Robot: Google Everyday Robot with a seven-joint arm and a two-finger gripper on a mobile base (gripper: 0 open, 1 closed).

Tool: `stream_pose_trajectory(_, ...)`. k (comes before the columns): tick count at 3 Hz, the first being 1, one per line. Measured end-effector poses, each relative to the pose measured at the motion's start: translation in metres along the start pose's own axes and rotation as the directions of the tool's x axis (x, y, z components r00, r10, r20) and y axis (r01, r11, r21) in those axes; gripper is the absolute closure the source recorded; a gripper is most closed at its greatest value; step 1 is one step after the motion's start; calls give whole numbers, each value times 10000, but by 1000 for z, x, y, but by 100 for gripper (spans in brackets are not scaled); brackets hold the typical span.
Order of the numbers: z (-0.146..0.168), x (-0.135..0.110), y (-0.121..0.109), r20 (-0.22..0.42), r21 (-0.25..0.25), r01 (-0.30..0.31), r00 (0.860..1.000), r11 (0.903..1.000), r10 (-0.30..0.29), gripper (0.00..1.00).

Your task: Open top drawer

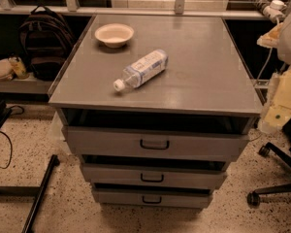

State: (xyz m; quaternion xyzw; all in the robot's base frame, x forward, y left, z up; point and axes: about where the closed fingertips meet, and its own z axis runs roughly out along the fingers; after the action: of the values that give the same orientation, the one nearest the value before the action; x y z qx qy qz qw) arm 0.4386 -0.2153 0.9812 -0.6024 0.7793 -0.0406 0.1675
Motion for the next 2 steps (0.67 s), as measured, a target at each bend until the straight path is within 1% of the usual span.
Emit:
stream_pose_trajectory(1, 4, 1, 4, 107, -28, -63, 9999, 10000, 63, 0)
stream_pose_trajectory(2, 24, 3, 23, 467, -216, -91, 9989, 9997, 101, 0)
